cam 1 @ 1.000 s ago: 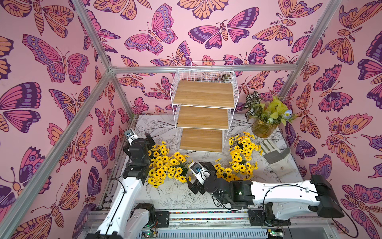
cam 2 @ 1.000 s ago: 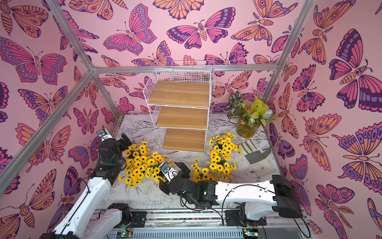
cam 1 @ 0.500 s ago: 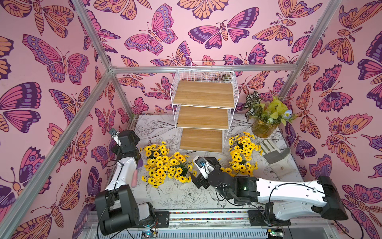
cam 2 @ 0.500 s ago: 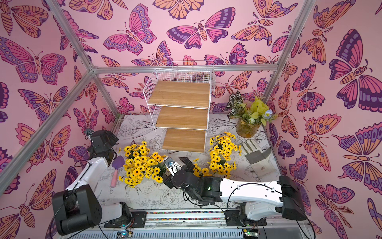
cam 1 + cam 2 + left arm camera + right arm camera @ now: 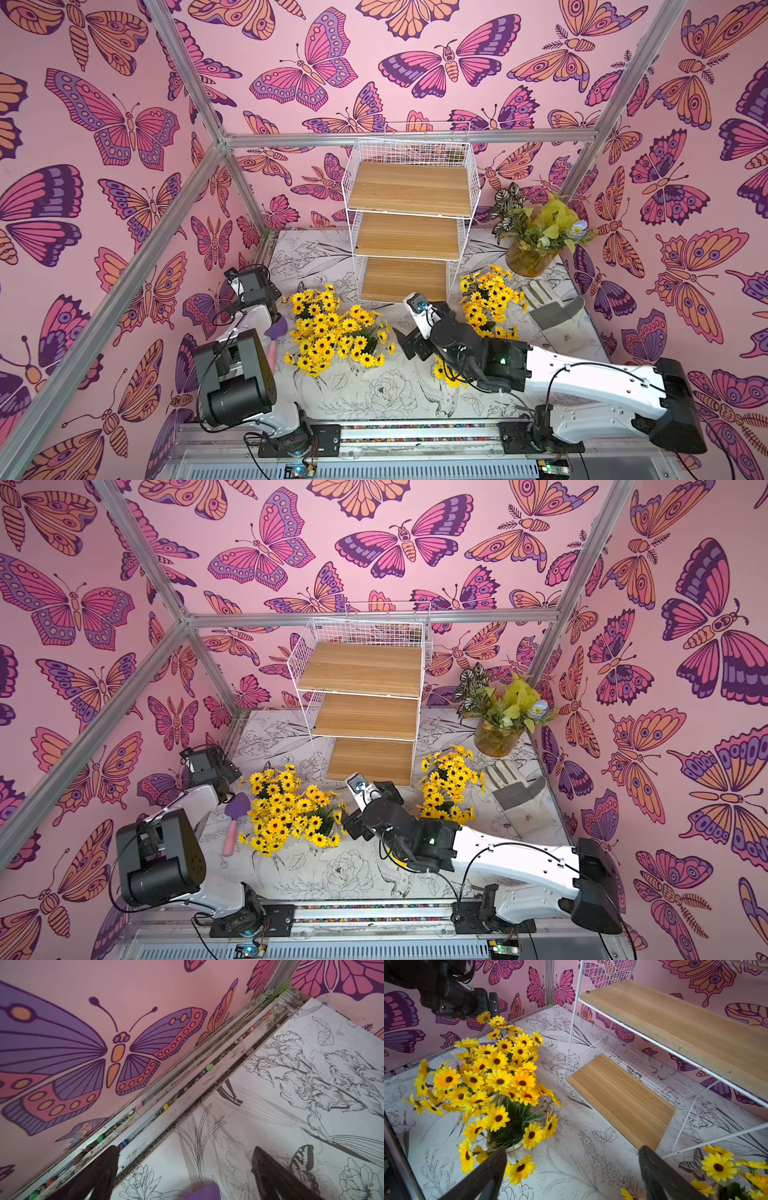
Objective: Take the sunflower pots off the shelves
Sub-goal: Reset both arms
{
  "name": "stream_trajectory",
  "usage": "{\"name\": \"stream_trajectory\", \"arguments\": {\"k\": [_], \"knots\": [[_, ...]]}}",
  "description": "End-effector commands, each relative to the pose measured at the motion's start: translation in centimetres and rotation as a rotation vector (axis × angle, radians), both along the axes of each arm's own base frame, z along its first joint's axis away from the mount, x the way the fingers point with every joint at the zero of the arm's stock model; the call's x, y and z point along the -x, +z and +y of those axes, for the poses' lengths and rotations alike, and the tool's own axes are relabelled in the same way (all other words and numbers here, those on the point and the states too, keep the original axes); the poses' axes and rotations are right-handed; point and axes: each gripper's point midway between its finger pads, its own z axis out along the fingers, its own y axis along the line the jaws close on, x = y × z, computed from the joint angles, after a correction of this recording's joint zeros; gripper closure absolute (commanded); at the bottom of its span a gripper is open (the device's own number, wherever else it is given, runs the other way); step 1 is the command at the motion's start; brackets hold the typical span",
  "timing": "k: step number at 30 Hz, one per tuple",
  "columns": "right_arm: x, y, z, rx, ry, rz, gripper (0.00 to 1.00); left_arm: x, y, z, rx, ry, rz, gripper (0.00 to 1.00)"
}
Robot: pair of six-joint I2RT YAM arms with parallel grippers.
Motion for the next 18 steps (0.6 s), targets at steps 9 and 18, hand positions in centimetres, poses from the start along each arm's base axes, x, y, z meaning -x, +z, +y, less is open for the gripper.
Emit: {"name": "stream_trajectory", "arguments": {"k": [9, 18], "knots": [[-4.8, -1.1, -4.7, -0.063, -0.118, 0.176, 0.01, -0.5, -1.7, -4.6, 0.021, -0.187, 0.034, 0.01], [-6.2, 0.9, -7.5, -0.119, -0.182, 0.157, 0.01, -1.8, -4.4, -7.5, -0.015, -0.242, 0.100, 0.01]]}}
